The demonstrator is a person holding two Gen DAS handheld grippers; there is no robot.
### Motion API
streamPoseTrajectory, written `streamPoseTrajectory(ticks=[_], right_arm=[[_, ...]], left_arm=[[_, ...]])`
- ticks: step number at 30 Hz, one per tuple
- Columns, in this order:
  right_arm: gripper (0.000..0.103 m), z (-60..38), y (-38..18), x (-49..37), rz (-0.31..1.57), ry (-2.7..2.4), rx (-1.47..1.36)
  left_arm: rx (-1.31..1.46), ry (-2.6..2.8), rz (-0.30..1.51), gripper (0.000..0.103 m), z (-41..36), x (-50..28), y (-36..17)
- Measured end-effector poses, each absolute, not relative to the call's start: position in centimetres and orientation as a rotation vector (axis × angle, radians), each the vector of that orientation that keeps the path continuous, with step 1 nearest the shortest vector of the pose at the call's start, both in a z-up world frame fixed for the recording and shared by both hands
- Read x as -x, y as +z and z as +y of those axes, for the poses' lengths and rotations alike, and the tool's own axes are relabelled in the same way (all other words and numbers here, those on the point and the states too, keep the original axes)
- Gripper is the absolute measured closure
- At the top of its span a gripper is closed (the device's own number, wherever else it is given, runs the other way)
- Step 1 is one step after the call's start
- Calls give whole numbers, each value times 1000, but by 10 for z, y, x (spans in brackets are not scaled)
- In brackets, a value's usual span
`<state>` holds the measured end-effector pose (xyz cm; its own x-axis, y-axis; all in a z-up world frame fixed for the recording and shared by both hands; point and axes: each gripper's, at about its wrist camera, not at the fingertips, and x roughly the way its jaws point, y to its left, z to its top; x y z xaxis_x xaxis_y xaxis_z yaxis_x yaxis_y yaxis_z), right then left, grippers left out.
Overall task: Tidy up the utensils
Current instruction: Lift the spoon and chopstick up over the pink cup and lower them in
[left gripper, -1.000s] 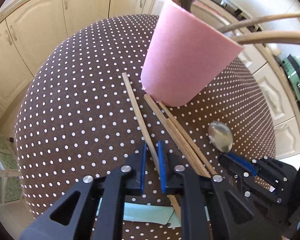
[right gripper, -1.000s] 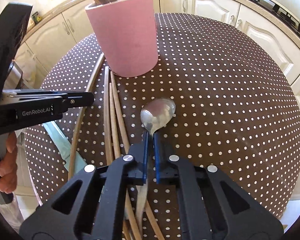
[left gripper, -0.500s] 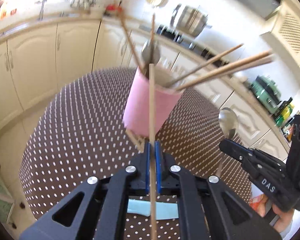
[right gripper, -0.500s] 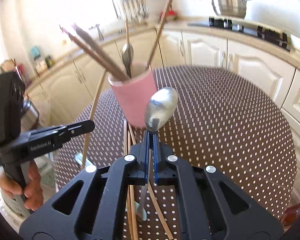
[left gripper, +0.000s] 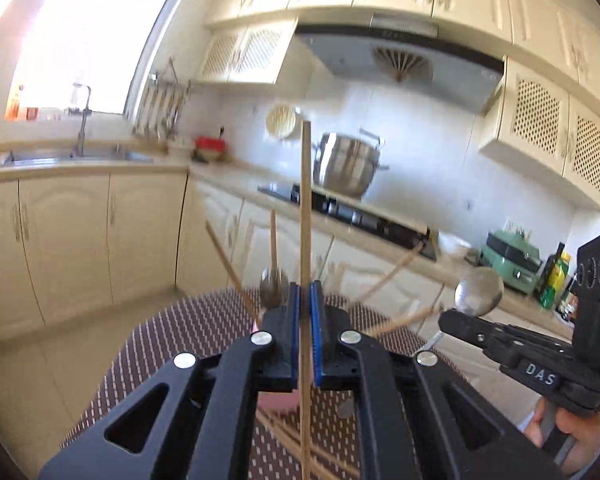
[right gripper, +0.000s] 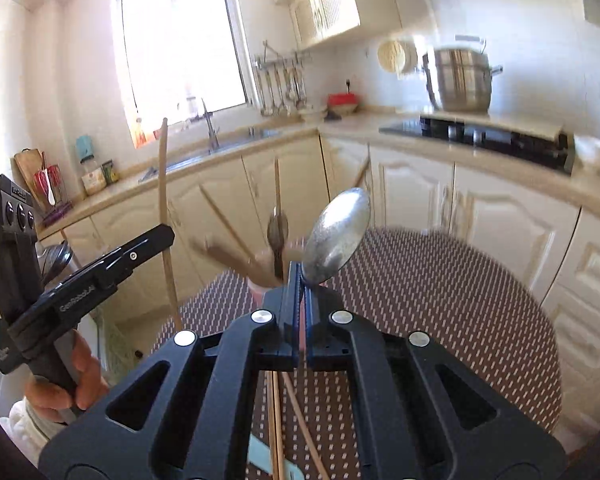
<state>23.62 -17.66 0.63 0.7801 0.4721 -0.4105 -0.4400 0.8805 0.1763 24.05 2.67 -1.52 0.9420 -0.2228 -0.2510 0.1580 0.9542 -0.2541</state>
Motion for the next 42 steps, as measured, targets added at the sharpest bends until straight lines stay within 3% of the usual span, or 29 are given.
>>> streamPoseTrajectory(ticks=[13, 30, 31, 33, 36, 42], right_arm=[[101, -142, 45, -272, 355, 459, 36], [101, -123, 8, -299, 456, 484, 101], [101, -123, 7, -299, 459, 485, 102], [100, -122, 6, -300, 471, 488, 107], [100, -121, 4, -301, 481, 485, 105], [99, -123, 4, -301, 486, 475, 86]], left_arm=[[231, -127, 55, 98, 12, -286, 33], [238, -118, 102, 96, -1, -329, -16], [240, -127, 111, 92, -1, -328, -17], [240, -126, 118, 61, 0, -324, -20], [241, -133, 117, 50, 1, -314, -21], [239, -114, 134, 39, 9, -295, -16]])
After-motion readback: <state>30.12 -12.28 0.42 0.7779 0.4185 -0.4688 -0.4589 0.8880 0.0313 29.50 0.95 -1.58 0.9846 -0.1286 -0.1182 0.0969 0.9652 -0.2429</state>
